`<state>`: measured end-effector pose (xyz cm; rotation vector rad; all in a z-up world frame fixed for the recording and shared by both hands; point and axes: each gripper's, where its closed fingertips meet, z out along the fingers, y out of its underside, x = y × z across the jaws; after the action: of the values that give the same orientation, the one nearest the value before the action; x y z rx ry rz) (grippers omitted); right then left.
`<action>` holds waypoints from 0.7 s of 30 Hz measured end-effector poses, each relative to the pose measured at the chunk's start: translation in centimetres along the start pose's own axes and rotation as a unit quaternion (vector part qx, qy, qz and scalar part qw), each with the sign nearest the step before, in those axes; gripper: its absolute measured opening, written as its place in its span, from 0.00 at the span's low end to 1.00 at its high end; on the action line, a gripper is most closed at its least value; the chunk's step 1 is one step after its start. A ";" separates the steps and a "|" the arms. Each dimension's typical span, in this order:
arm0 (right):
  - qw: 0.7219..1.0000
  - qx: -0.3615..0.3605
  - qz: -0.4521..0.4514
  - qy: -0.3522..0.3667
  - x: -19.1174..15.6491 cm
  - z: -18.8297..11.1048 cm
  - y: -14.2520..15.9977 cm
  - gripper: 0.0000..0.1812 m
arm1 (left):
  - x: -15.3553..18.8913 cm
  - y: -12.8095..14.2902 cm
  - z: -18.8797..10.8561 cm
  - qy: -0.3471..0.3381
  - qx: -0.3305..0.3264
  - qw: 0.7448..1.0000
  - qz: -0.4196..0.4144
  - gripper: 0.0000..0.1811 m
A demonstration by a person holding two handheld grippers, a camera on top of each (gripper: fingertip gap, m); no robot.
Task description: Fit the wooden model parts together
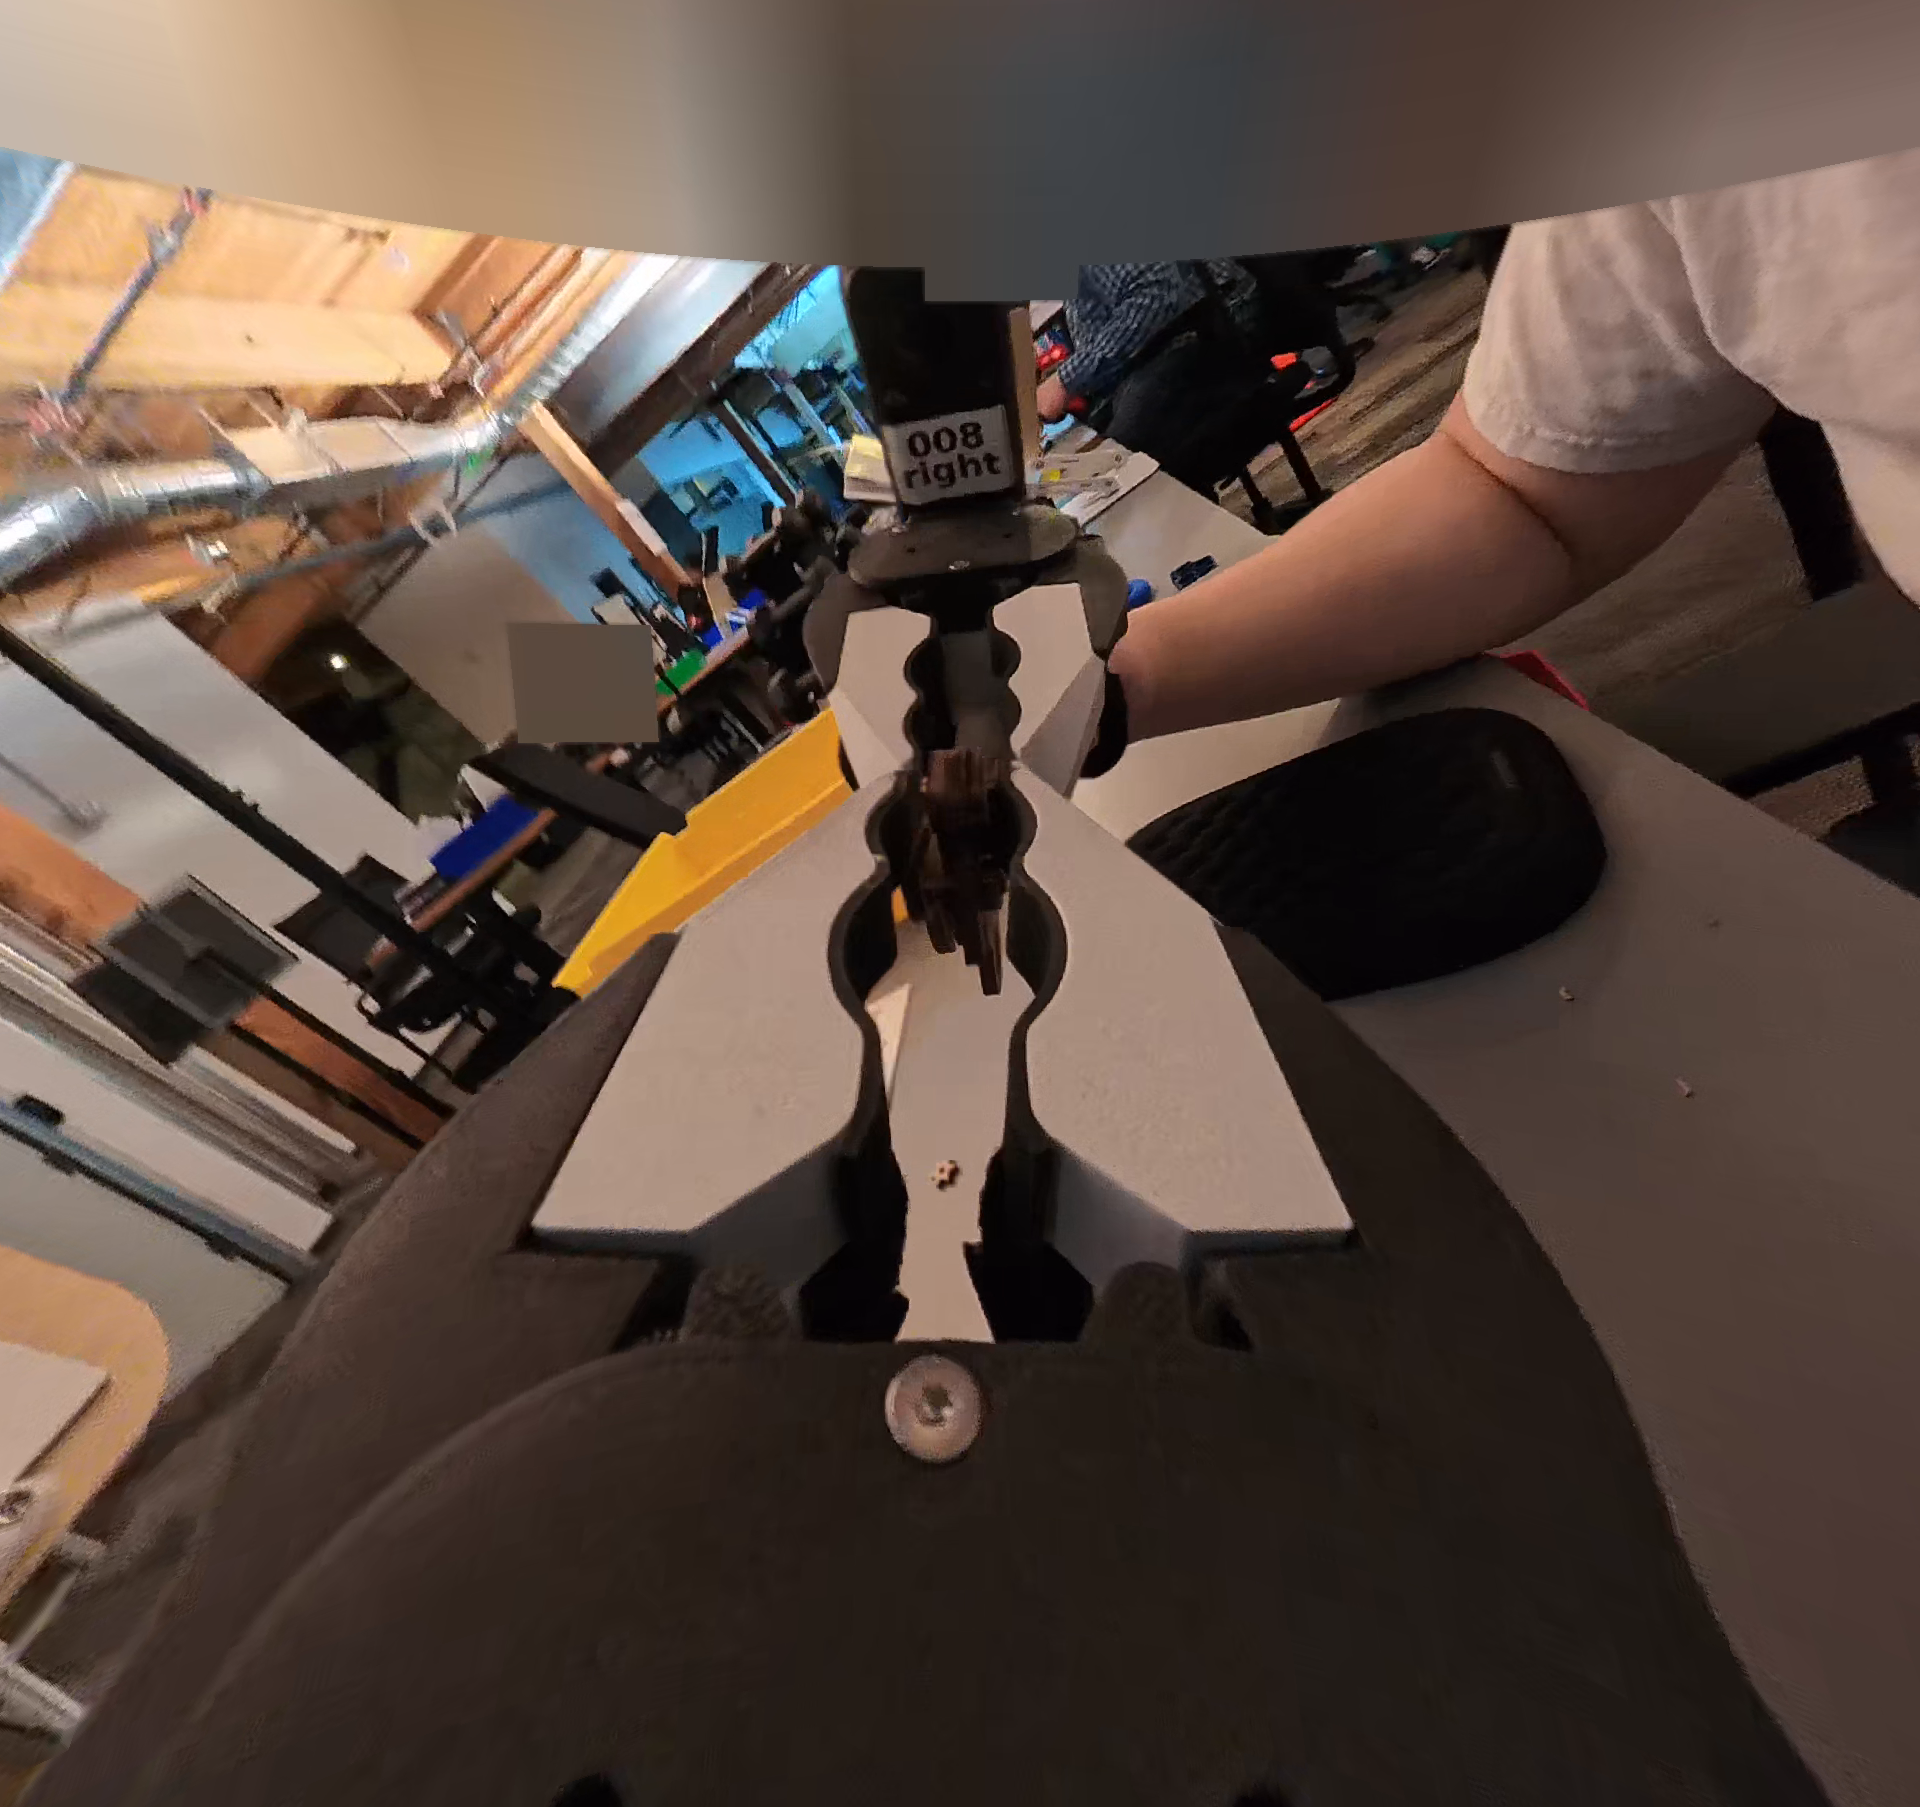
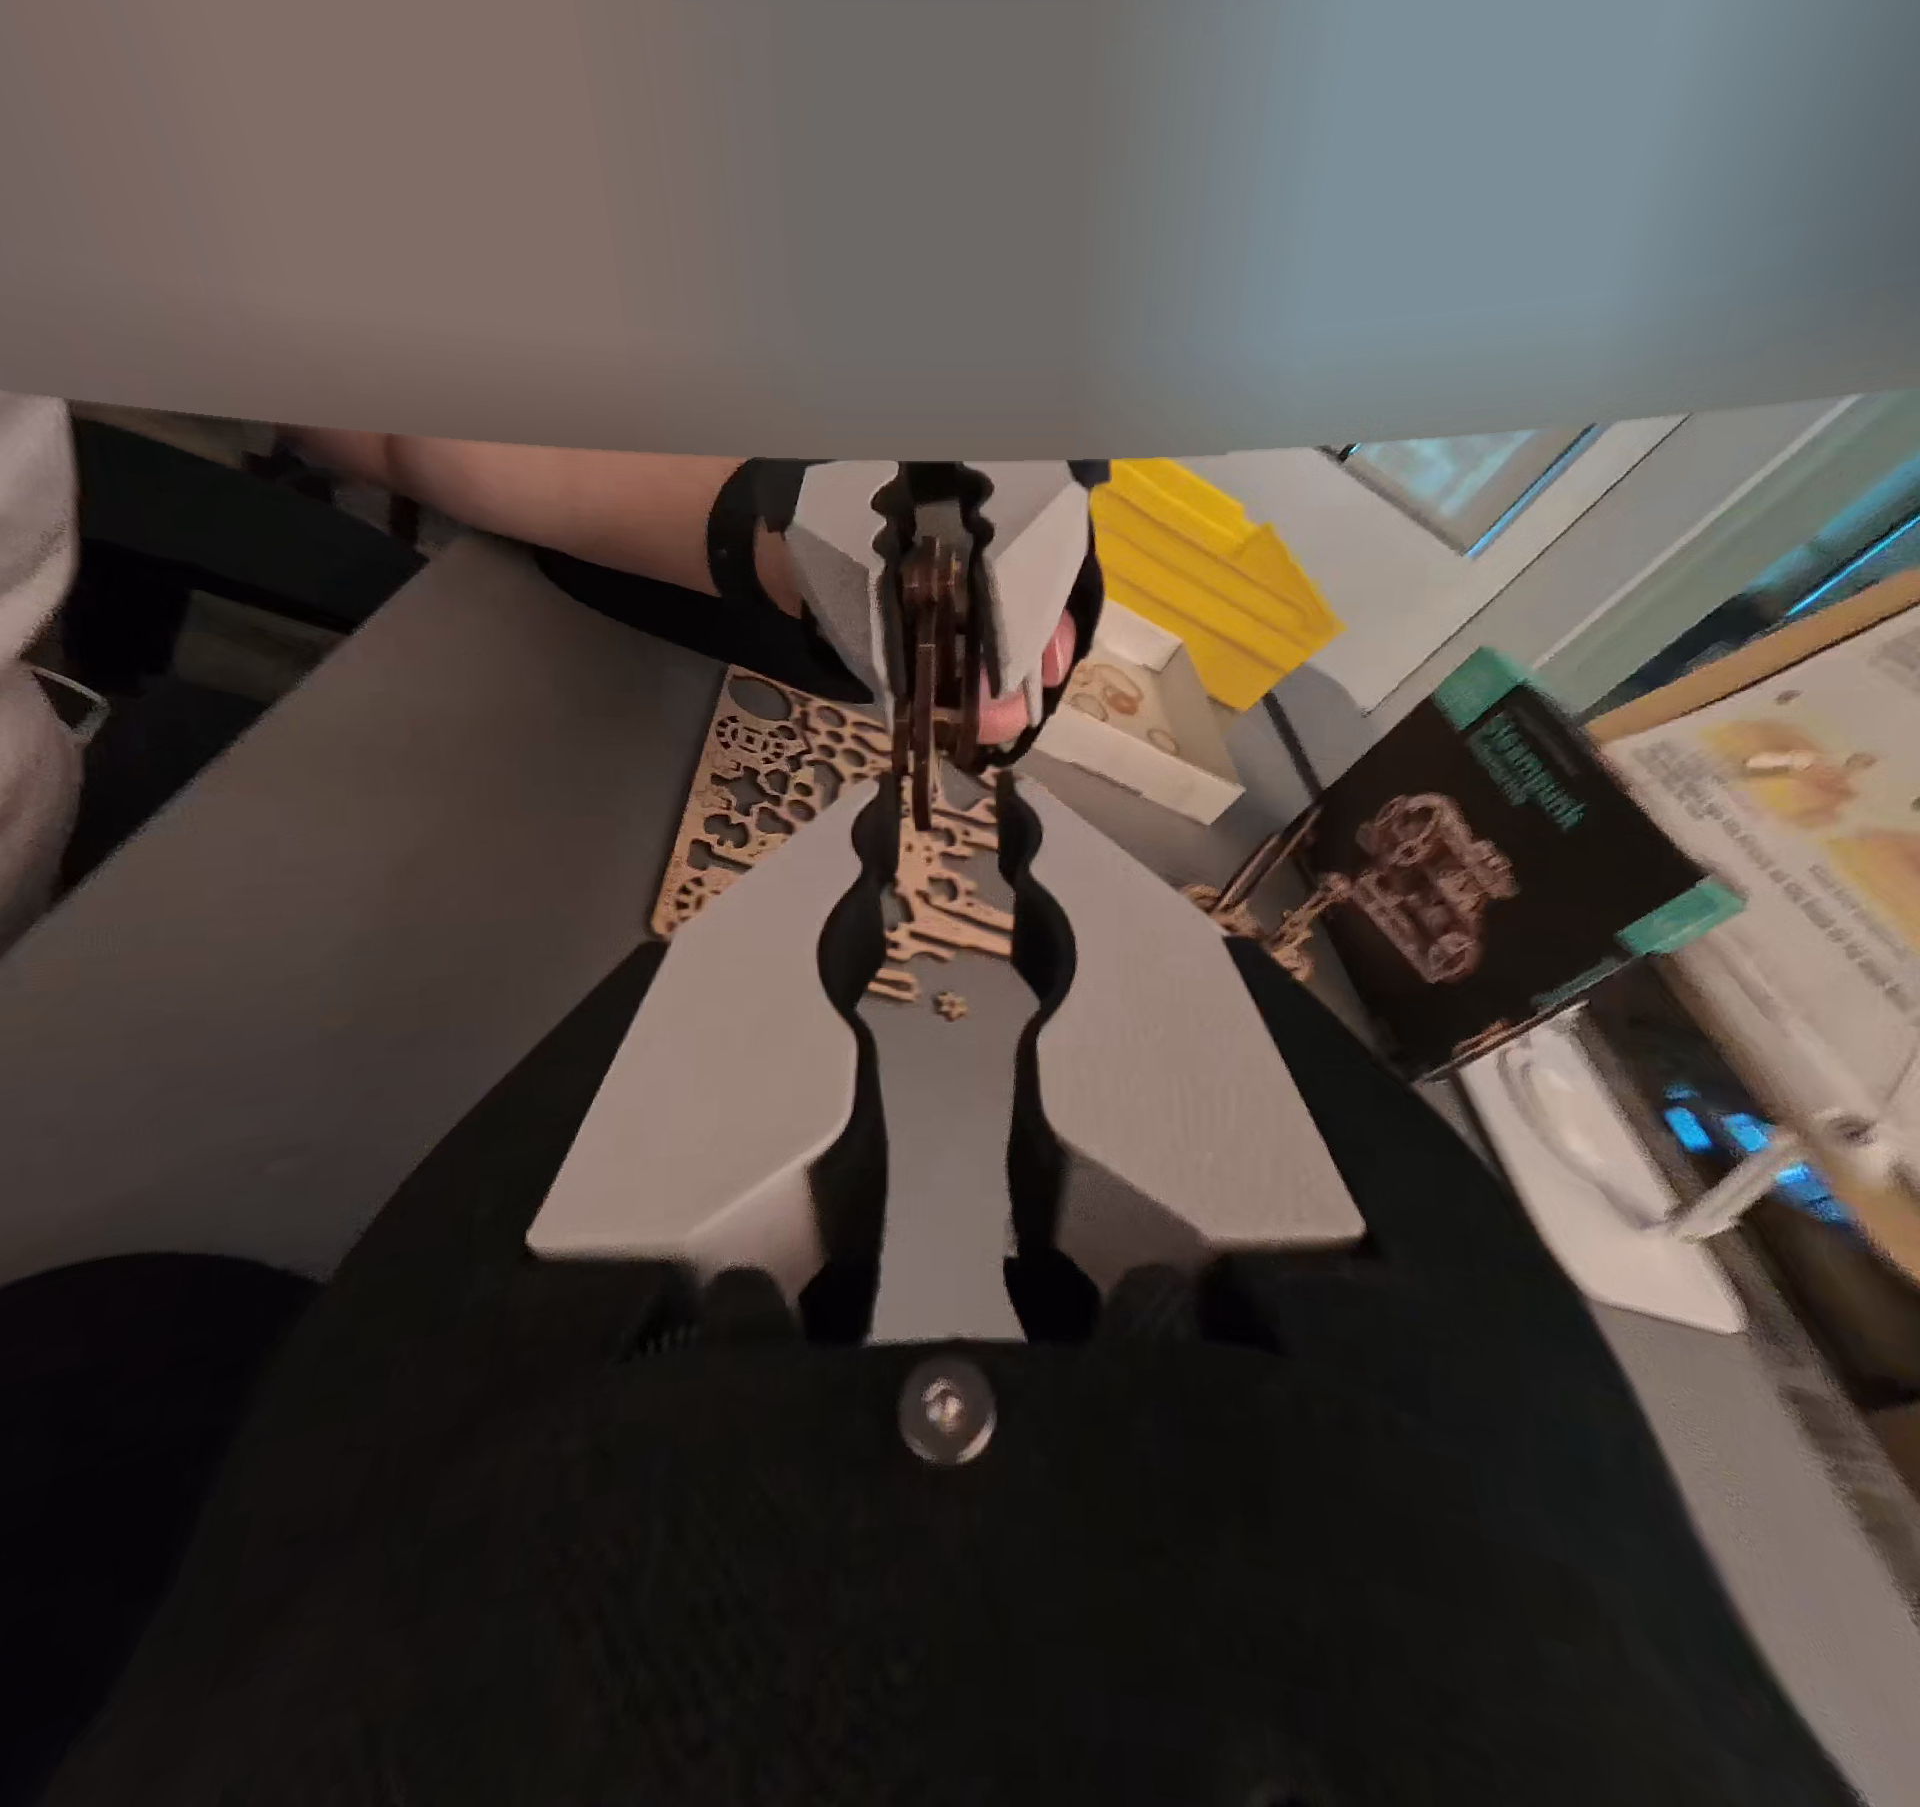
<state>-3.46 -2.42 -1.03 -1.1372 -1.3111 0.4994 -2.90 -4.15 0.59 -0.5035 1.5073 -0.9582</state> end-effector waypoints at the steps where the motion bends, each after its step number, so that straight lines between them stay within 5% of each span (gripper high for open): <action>1: 1.000 0.004 -0.026 0.009 -0.1 0.0 -0.2 0.08 | 0.0 0.0 0.0 0.001 0.001 1.000 0.001 0.07; 21: 0.999 -0.001 -0.051 0.014 -0.6 0.2 -0.4 0.07 | 0.5 0.8 0.1 0.007 -0.026 1.000 0.002 0.08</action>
<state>-3.92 -2.99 -0.97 -1.0688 -1.3378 0.4056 -2.74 -4.14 -0.39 -0.5327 1.5479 -0.9234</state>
